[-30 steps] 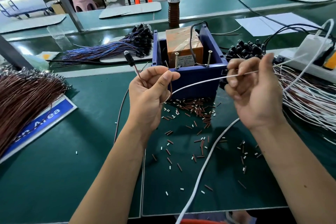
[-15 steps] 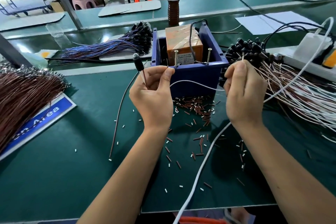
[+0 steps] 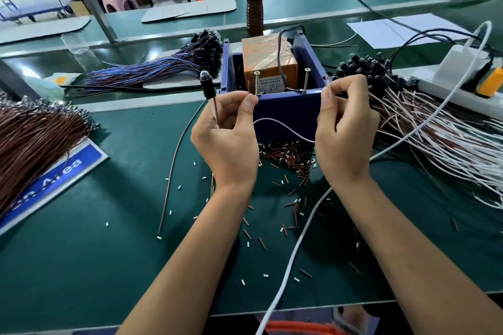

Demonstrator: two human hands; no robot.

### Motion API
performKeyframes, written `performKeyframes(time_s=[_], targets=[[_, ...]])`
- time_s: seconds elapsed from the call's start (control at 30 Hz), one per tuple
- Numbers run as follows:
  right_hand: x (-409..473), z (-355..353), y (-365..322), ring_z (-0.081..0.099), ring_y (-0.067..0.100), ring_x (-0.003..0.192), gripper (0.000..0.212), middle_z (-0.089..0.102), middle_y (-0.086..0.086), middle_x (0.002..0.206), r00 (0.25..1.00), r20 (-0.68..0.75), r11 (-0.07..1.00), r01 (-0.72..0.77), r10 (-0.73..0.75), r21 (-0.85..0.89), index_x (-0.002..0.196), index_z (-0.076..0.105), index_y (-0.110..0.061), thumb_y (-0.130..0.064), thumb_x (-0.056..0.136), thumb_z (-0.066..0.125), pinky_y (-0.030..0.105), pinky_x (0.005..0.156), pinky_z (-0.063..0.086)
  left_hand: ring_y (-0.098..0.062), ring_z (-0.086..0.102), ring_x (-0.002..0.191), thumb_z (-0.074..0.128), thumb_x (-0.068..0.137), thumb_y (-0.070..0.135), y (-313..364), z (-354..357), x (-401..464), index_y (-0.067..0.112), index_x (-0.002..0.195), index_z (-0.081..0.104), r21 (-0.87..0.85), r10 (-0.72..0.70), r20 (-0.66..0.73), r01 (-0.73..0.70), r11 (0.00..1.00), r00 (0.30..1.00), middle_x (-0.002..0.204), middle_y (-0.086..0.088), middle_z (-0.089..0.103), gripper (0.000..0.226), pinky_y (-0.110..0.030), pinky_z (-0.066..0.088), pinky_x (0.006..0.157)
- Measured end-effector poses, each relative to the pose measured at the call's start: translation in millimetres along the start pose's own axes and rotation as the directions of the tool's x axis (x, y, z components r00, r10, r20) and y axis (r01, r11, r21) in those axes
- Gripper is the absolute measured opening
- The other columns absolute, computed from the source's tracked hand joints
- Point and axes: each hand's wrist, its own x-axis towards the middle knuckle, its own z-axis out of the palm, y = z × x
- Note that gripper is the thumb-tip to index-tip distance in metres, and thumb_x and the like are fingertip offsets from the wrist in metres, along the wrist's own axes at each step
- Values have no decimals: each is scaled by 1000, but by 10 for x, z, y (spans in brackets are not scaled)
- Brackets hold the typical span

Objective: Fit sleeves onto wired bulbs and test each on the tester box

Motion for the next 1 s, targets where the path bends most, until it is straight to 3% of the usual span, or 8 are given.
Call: performKeyframes(time_s=[0.17,0.27,0.43,0.57,0.83,1.0], targets=[[16,5,-14,62,13,74,15,70,3,84,987,-160,995,8,-24,-95,96,76,-3,-10,102,63,21,66,49,-25,70,69,79,89,6,14,10,-16,16,84,74,53,36,-9,-35,998,999,76,-1,74,13,-28,56,66],[19,-8,-10,60,11,76,17,70,7,87,984,-172,990,11,-35,-138,103,79,-1,-6,101,62,12,70,44,-23,67,65,77,89,5,26,18,-33,21,83,73,76,42,-23,-40,996,999,75,0,74,17,-26,54,63],[0,-21,-39,63,16,75,17,71,10,86,989,-130,991,51,-67,-122,105,79,0,-3,99,63,21,67,50,-23,74,75,75,91,5,29,6,-33,18,87,73,89,39,-17,-38,995,999,81,-3,77,13,-25,57,71],[-8,3,-78,63,15,77,17,71,8,86,993,-87,992,70,-79,-101,105,79,1,-3,99,63,15,71,47,-12,76,78,75,91,4,34,12,-23,14,89,74,146,40,13,-42,988,999,81,3,77,11,-25,58,75],[-29,21,-78,61,16,71,17,69,9,82,994,-70,995,79,-84,-68,105,79,1,-3,100,63,22,64,49,-10,74,74,74,92,6,78,28,10,16,87,75,232,41,35,-48,971,999,78,7,76,11,-29,61,74],[-25,31,-87,63,14,74,18,72,8,85,994,-84,994,66,-73,-87,105,79,1,-3,100,62,15,69,46,-6,72,71,74,92,6,117,43,9,8,89,77,267,56,40,-64,961,998,77,7,76,4,-20,57,71]])
